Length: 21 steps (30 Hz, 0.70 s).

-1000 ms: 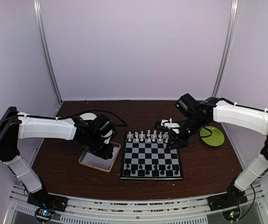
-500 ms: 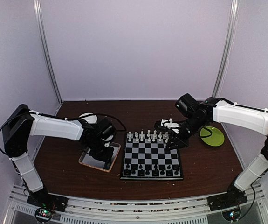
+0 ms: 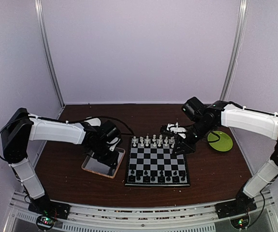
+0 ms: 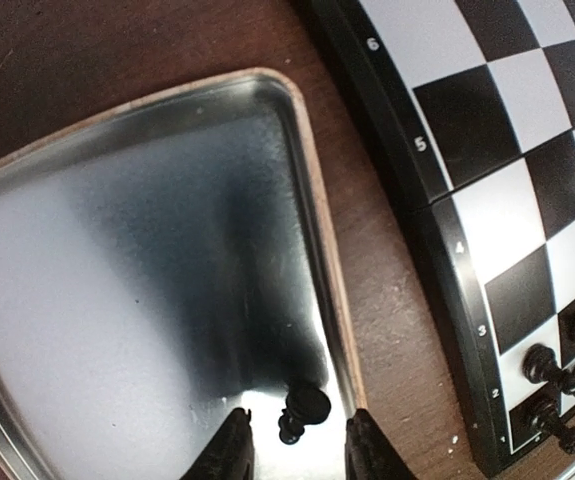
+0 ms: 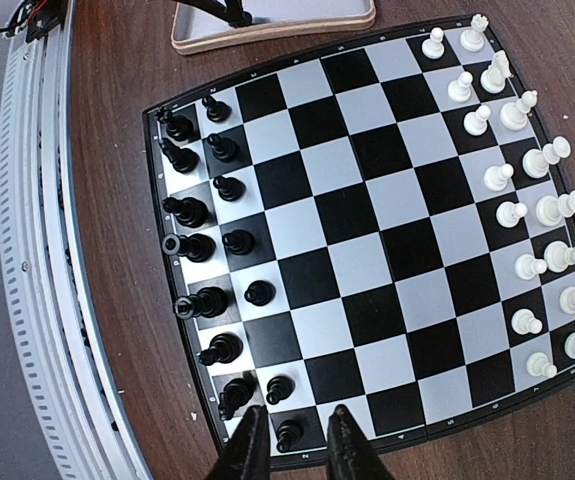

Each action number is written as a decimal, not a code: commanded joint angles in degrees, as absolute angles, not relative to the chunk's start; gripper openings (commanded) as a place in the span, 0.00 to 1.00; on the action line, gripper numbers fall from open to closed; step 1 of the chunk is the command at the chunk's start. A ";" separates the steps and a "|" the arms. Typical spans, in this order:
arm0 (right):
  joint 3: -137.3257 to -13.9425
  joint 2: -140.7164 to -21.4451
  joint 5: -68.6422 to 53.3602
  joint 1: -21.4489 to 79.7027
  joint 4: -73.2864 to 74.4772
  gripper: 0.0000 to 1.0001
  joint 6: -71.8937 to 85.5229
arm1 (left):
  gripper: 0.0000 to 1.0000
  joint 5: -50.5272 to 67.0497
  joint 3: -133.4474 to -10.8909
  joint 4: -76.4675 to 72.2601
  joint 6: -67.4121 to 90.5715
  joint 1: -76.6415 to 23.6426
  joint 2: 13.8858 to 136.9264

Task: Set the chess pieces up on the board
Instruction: Place the pawn in the storage box.

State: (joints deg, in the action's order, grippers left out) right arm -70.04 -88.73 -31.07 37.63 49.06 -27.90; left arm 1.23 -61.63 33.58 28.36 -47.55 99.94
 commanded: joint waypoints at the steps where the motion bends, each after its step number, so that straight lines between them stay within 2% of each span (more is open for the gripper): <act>1: -69.96 -88.45 -31.61 37.62 48.69 0.21 -27.60 | 0.32 2.28 -64.67 34.72 23.04 -46.78 100.09; 13: -69.74 -88.51 -31.29 37.61 48.69 0.21 -27.85 | 0.23 0.56 -68.43 42.65 17.50 -46.79 103.01; 17: -69.70 -88.61 -31.29 37.62 48.69 0.21 -27.86 | 0.26 -2.44 -68.93 46.12 18.34 -46.59 101.95; 21: -69.69 -88.76 -31.20 37.62 48.60 0.21 -27.95 | 0.31 -4.11 -69.75 48.77 27.54 -46.41 100.21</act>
State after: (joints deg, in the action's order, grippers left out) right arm -70.02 -88.73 -31.07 37.63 49.06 -27.94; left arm -1.43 -67.64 44.95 20.32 -47.05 102.63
